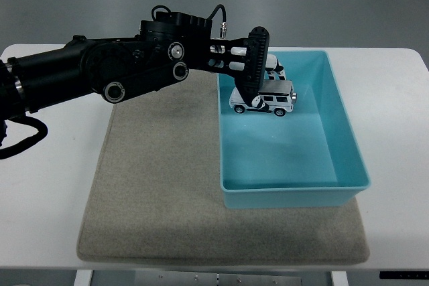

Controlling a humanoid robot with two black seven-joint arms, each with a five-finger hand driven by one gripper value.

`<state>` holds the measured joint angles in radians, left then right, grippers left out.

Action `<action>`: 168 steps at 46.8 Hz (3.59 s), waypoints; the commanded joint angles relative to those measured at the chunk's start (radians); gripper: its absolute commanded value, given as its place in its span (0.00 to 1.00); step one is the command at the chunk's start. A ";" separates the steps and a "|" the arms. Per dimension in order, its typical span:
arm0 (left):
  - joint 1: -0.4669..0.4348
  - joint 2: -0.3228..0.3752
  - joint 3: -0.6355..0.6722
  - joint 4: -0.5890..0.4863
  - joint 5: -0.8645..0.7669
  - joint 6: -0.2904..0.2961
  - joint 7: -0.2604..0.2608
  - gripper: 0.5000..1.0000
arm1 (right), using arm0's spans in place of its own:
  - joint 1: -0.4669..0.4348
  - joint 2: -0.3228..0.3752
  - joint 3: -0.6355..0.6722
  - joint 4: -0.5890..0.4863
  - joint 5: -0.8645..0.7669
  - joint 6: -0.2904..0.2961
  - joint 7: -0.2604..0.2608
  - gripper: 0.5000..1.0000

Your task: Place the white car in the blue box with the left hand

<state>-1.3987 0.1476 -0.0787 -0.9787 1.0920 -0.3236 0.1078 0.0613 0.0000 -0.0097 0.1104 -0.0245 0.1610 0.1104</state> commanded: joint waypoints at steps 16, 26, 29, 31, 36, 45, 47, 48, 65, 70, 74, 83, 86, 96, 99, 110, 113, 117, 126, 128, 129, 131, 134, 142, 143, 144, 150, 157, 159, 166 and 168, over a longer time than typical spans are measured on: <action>0.017 -0.003 0.050 0.015 0.014 0.001 0.003 0.91 | 0.000 0.000 0.001 0.000 0.000 0.000 0.000 0.88; 0.020 -0.022 0.056 0.023 0.014 0.001 0.003 0.92 | 0.000 0.000 -0.001 0.000 0.000 0.000 0.000 0.87; 0.018 -0.023 0.056 0.031 0.014 0.001 0.003 0.93 | 0.000 0.000 -0.001 0.000 0.000 0.000 0.000 0.87; 0.018 -0.025 0.056 0.035 0.014 0.001 0.003 0.93 | 0.000 0.000 -0.001 0.000 0.000 0.000 0.000 0.87; 0.009 -0.029 0.054 0.041 0.012 0.003 0.003 0.93 | 0.000 0.000 0.001 0.000 0.000 0.000 0.000 0.87; -0.040 -0.017 0.005 0.061 0.009 0.003 0.000 0.98 | 0.000 0.000 0.001 0.000 0.000 0.000 0.000 0.87; -0.046 -0.017 -0.010 0.077 0.009 0.005 0.000 0.98 | 0.000 0.000 0.001 0.000 0.000 0.000 0.000 0.87; -0.048 -0.017 -0.016 0.086 0.009 0.008 0.000 0.98 | 0.000 0.000 0.001 0.000 0.000 0.000 0.000 0.87; -0.045 -0.005 -0.036 0.262 -0.014 0.092 -0.003 0.99 | 0.000 0.000 -0.001 0.000 0.000 0.000 0.000 0.87; -0.036 -0.003 -0.052 0.316 -0.024 0.120 -0.003 0.99 | 0.000 0.000 0.001 0.000 0.000 0.000 0.000 0.87; -0.029 -0.002 -0.099 0.354 -0.081 0.123 -0.005 0.99 | 0.000 0.000 -0.001 0.000 0.000 0.000 0.000 0.87; -0.002 0.000 -0.115 0.465 -0.230 0.123 -0.011 0.99 | 0.000 0.000 0.001 0.000 0.000 0.000 0.000 0.87; 0.000 0.000 -0.116 0.494 -0.286 0.127 -0.011 0.99 | 0.000 0.000 -0.001 0.000 0.000 0.000 0.000 0.87; 0.001 -0.005 -0.115 0.561 -0.506 0.182 -0.080 0.99 | 0.000 0.000 -0.001 0.000 0.000 0.000 0.000 0.87; 0.009 -0.003 -0.116 0.575 -0.549 0.204 -0.123 0.99 | 0.000 0.000 0.001 0.000 0.000 0.000 0.000 0.87; 0.099 -0.014 -0.134 0.611 -0.724 0.238 -0.241 0.99 | 0.000 0.000 0.001 0.000 0.000 0.000 0.000 0.87; 0.138 -0.016 -0.154 0.611 -0.796 0.239 -0.249 0.99 | 0.000 0.000 -0.001 0.000 0.000 0.000 0.000 0.87; 0.161 -0.016 -0.197 0.612 -0.895 0.241 -0.249 0.99 | 0.000 0.000 0.001 0.000 0.000 0.000 0.000 0.87; 0.184 -0.016 -0.265 0.635 -1.093 0.267 -0.249 0.99 | 0.000 0.000 0.001 0.000 0.000 0.000 0.000 0.87; 0.187 -0.017 -0.283 0.640 -1.142 0.265 -0.249 1.00 | 0.000 0.000 -0.001 0.000 0.000 0.000 0.000 0.87; 0.193 -0.019 -0.291 0.641 -1.168 0.265 -0.249 1.00 | 0.000 0.000 -0.001 0.000 0.000 0.000 0.000 0.87; 0.208 -0.029 -0.309 0.646 -1.213 0.259 -0.250 1.00 | 0.000 0.000 0.001 0.000 0.000 0.000 0.000 0.87; 0.239 -0.046 -0.335 0.663 -1.267 0.245 -0.255 1.00 | 0.000 0.000 -0.001 0.000 0.000 0.000 0.000 0.87; 0.271 -0.048 -0.421 0.670 -1.285 0.131 -0.270 1.00 | 0.000 0.000 -0.001 0.000 0.000 0.000 0.000 0.87; 0.277 -0.048 -0.433 0.670 -1.285 0.114 -0.270 1.00 | 0.000 0.000 0.001 0.000 0.000 0.000 0.000 0.87; 0.285 -0.049 -0.444 0.670 -1.285 0.100 -0.272 1.00 | 0.000 0.000 0.001 0.000 0.000 0.000 0.000 0.87; 0.303 -0.049 -0.466 0.670 -1.285 0.077 -0.272 1.00 | 0.000 0.000 0.001 0.000 0.000 0.000 0.000 0.87; 0.303 -0.045 -0.466 0.669 -1.284 0.080 -0.272 1.00 | 0.000 0.000 -0.001 0.000 0.000 0.000 0.000 0.87; 0.302 -0.036 -0.466 0.666 -1.284 0.078 -0.272 1.00 | 0.000 0.000 0.001 0.000 0.000 0.000 0.000 0.87; 0.302 -0.025 -0.466 0.666 -1.276 0.069 -0.272 1.00 | 0.000 0.000 -0.001 0.000 0.000 0.000 0.000 0.87; 0.302 -0.026 -0.466 0.666 -1.276 0.069 -0.272 1.00 | 0.000 0.000 0.001 0.000 0.000 0.000 0.000 0.87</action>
<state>-1.0956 0.1213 -0.5447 -0.3131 -0.1864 -0.2532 -0.1643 0.0614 0.0000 -0.0102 0.1105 -0.0246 0.1611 0.1104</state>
